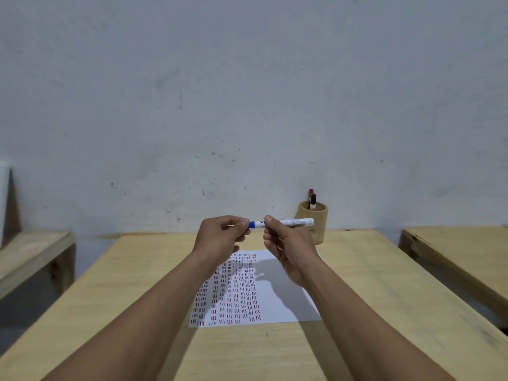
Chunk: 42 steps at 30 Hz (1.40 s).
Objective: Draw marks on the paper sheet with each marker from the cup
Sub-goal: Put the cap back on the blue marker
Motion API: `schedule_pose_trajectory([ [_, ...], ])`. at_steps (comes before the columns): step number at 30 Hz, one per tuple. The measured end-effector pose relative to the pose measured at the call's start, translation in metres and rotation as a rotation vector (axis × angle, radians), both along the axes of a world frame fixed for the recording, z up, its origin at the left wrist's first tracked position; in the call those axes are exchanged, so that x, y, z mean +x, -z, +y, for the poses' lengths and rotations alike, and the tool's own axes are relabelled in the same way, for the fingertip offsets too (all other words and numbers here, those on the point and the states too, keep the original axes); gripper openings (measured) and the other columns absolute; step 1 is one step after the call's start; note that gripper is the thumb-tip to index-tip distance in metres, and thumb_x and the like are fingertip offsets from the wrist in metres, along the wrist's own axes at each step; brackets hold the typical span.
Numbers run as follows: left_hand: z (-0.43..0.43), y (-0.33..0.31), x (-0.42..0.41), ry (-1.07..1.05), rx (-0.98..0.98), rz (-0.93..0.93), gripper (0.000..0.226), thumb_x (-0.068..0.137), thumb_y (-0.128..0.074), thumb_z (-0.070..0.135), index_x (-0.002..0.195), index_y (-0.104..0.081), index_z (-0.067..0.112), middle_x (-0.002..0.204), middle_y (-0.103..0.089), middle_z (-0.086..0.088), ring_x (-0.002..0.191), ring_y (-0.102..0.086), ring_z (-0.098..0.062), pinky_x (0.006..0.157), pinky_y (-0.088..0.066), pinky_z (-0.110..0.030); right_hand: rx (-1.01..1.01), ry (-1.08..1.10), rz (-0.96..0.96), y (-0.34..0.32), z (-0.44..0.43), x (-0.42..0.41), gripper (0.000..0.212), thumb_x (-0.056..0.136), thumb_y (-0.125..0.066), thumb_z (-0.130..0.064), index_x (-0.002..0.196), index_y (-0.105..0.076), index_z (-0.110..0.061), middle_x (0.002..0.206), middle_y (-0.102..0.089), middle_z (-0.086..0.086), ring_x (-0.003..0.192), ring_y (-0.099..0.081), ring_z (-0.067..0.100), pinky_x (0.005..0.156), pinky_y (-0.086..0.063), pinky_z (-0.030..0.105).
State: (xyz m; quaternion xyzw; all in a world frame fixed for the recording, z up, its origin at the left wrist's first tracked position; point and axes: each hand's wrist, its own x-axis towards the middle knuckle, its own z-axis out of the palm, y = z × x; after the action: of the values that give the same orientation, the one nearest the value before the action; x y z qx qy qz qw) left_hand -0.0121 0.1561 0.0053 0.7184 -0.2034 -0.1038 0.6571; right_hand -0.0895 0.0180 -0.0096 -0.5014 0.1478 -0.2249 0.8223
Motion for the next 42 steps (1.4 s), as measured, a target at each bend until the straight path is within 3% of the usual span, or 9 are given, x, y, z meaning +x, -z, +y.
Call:
schedule_pose_trajectory([
  [8, -0.006, 0.005, -0.007, -0.1, 0.029, -0.106, 0.01, 0.091, -0.072, 0.029, 0.089, -0.079, 0.022, 0.09, -0.078, -0.001, 0.088, -0.073, -0.018, 0.087, -0.059, -0.045, 0.076, 0.094, 0.061, 0.001, 0.003, 0.004, 0.018, 0.088, -0.078, -0.009, 0.099, -0.067, 0.001, 0.073, -0.062, 0.003, 0.059, -0.061, 0.009, 0.058, -0.058, 0.019],
  [13, -0.015, 0.001, -0.012, -0.144, 0.038, -0.164, 0.011, 0.09, -0.072, 0.028, 0.081, -0.077, 0.028, 0.083, -0.077, -0.002, 0.087, -0.073, -0.021, 0.087, -0.059, -0.049, -0.069, 0.306, 0.066, 0.003, 0.002, 0.013, 0.075, 0.083, -0.081, -0.008, 0.146, -0.041, 0.003, 0.072, -0.071, 0.009, 0.053, -0.068, 0.013, 0.056, -0.058, 0.021],
  [17, -0.024, -0.007, -0.014, -0.154, 0.035, -0.219, 0.011, 0.089, -0.073, 0.029, 0.08, -0.079, 0.027, 0.075, -0.075, 0.002, 0.078, -0.071, -0.023, 0.081, -0.06, -0.042, -0.465, 0.285, 0.166, -0.007, -0.001, 0.004, 0.015, 0.097, -0.059, -0.014, 0.111, -0.061, -0.009, 0.083, -0.071, 0.016, 0.066, -0.069, 0.022, 0.066, -0.063, 0.036],
  [21, -0.039, -0.016, -0.012, -0.161, 0.068, -0.328, 0.014, 0.09, -0.07, 0.029, 0.085, -0.08, 0.022, 0.071, -0.072, 0.001, 0.059, -0.056, -0.01, 0.054, -0.042, -0.011, -0.925, 0.264, 0.307, -0.011, -0.017, -0.003, 0.017, 0.087, -0.051, -0.016, 0.1, -0.061, -0.022, 0.082, -0.073, 0.007, 0.078, -0.073, 0.027, 0.073, -0.061, 0.051],
  [24, -0.054, -0.024, -0.011, -0.135, 0.089, -0.381, 0.016, 0.092, -0.067, 0.03, 0.085, -0.08, 0.023, 0.066, -0.069, 0.007, 0.052, -0.055, -0.003, 0.049, -0.039, -0.009, -1.085, 0.29, 0.343, -0.017, -0.037, -0.006, 0.009, 0.094, -0.057, -0.023, 0.1, -0.064, -0.02, 0.078, -0.071, 0.005, 0.074, -0.071, 0.027, 0.072, -0.059, 0.05],
  [29, -0.092, -0.029, -0.006, -0.093, 0.056, -0.365, 0.034, 0.101, -0.046, 0.042, 0.095, -0.073, 0.022, 0.092, -0.076, -0.007, 0.09, -0.07, -0.027, 0.084, -0.053, -0.041, -1.162, 0.368, 0.361, -0.03, -0.075, -0.011, 0.015, 0.096, -0.063, -0.03, 0.102, -0.074, -0.022, 0.066, -0.058, -0.007, 0.06, -0.053, 0.013, 0.055, -0.041, 0.031],
  [33, -0.123, -0.018, 0.004, -0.084, 0.115, -0.328, 0.027, 0.104, -0.039, 0.037, 0.106, -0.064, 0.025, 0.107, -0.07, 0.0, 0.111, -0.065, -0.027, 0.088, -0.043, -0.032, -1.104, 0.439, 0.344, -0.042, -0.11, -0.01, 0.018, 0.098, -0.062, -0.027, 0.096, -0.075, -0.016, 0.078, -0.067, -0.004, 0.066, -0.057, 0.014, 0.054, -0.038, 0.024],
  [36, -0.15, 0.002, 0.014, -0.026, 0.255, -0.318, 0.054, 0.097, -0.056, 0.043, 0.145, -0.051, 0.02, 0.133, -0.064, -0.004, 0.123, -0.058, -0.022, 0.099, -0.043, -0.03, -1.082, 0.504, 0.318, -0.049, -0.137, -0.008, 0.012, 0.1, -0.059, -0.026, 0.104, -0.067, -0.018, 0.083, -0.064, -0.01, 0.066, -0.055, -0.002, 0.053, -0.036, 0.014],
  [42, -0.197, 0.034, 0.024, 0.073, 0.377, -0.287, 0.087, 0.076, -0.08, 0.039, 0.15, -0.039, 0.018, 0.143, -0.056, -0.005, 0.124, -0.055, -0.024, 0.097, -0.047, -0.035, -1.054, 0.583, 0.278, -0.05, -0.173, 0.009, 0.017, 0.102, -0.056, -0.022, 0.119, -0.057, -0.019, 0.098, -0.063, -0.006, 0.072, -0.055, -0.003, 0.055, -0.036, 0.016],
])
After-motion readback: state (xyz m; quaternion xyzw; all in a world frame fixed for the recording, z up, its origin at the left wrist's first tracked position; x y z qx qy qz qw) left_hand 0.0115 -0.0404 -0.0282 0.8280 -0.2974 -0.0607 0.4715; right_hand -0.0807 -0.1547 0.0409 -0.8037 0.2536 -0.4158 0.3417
